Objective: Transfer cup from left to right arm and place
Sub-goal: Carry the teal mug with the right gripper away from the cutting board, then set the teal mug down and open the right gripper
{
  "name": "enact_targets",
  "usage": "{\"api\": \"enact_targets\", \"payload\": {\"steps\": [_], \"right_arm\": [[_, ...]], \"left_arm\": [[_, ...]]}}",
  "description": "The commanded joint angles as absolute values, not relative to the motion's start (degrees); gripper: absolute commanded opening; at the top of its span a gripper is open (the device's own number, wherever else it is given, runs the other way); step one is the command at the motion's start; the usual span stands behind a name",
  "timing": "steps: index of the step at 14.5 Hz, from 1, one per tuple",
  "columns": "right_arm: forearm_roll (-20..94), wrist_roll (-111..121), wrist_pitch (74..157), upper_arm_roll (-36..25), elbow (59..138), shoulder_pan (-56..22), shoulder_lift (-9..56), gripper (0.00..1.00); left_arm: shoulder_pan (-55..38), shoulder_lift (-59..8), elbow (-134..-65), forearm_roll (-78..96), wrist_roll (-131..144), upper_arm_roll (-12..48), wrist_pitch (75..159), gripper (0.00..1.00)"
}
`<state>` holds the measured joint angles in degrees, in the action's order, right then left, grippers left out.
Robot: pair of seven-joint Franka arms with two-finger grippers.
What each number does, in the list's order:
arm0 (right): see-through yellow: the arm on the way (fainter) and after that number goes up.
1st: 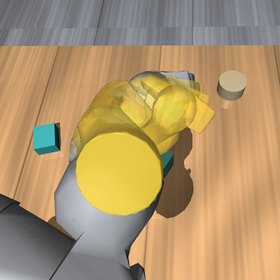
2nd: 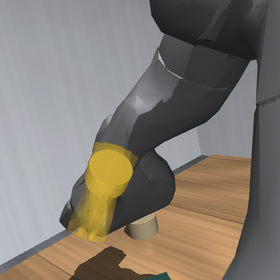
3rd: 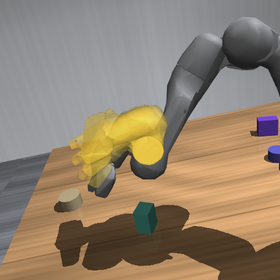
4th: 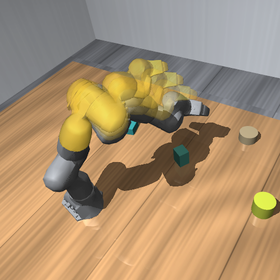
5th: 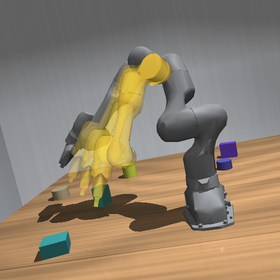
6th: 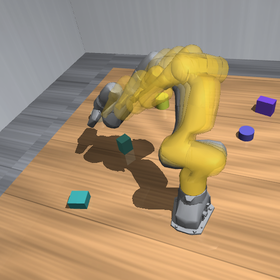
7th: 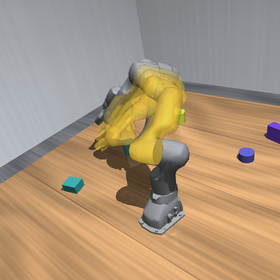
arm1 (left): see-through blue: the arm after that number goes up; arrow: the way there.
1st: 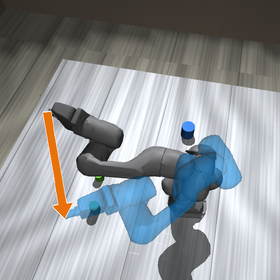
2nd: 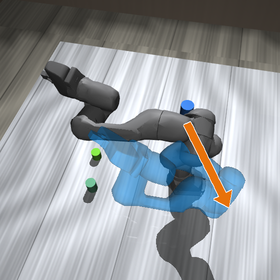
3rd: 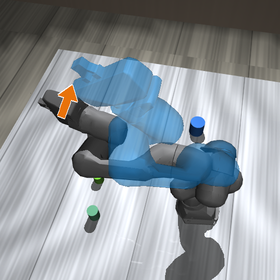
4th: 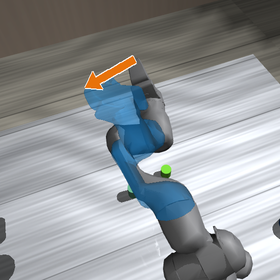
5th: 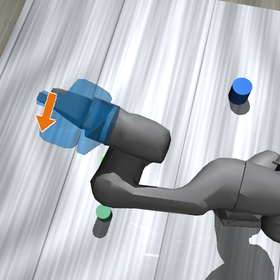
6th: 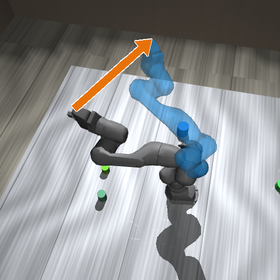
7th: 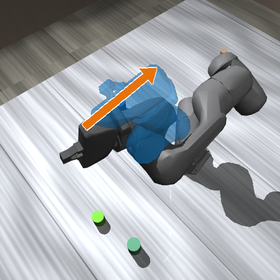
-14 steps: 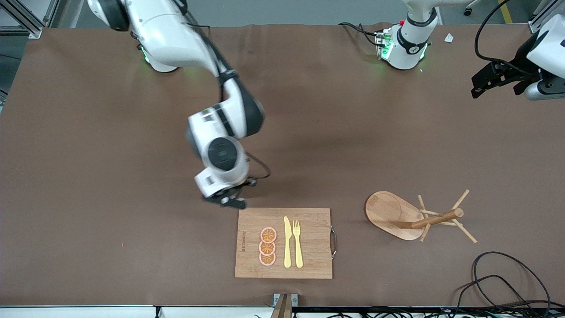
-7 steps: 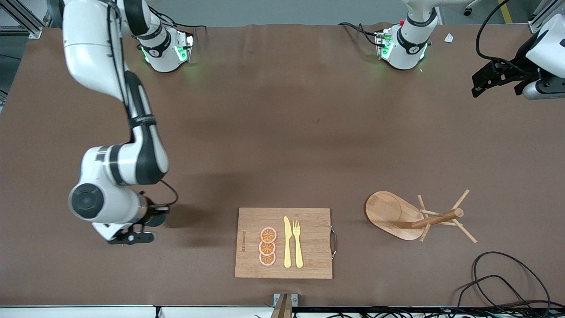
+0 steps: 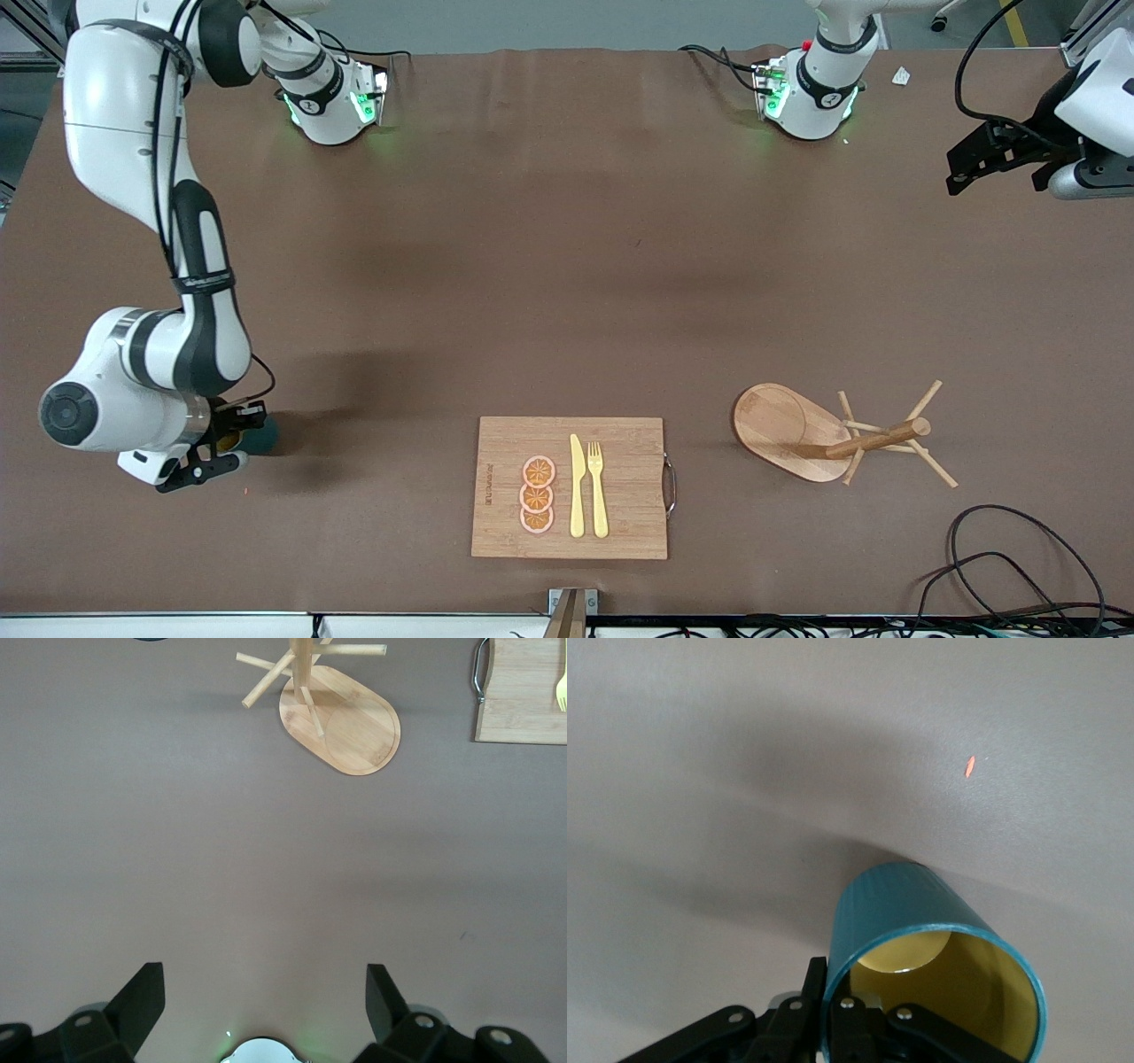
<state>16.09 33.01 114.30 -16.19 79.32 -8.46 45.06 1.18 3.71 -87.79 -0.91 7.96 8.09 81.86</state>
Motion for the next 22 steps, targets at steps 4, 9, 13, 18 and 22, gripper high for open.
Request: {"api": "enact_targets", "payload": {"steps": [4, 9, 13, 18, 22], "right_arm": [[18.02, 40.52, 114.52, -15.21, 80.77, -7.73, 43.6, 0.42], [18.28, 37.9, 112.77, -17.22, 77.87, -7.03, 39.66, 1.0], [16.8, 26.04, 107.51, -18.63, 78.31, -7.82, 32.01, 1.0], [9.42, 13.38, 98.64, -18.72, 79.28, -9.75, 20.24, 1.0], [6.24, 8.1, 94.58, -19.16, 79.63, -9.49, 13.11, 1.0]], "left_arm": [[1.05, 4.22, -88.16, -0.97, 7.21, 8.09, 81.3, 1.0], [1.05, 4.22, -88.15, -0.97, 7.12, 8.09, 81.3, 1.0], [1.05, 4.13, -88.07, -0.97, 7.03, 8.09, 81.39, 1.0], [1.05, 4.13, -87.89, -1.05, 7.03, 8.09, 81.39, 1.0], [1.05, 4.13, -87.89, -1.23, 7.03, 8.09, 81.39, 1.0]]}}
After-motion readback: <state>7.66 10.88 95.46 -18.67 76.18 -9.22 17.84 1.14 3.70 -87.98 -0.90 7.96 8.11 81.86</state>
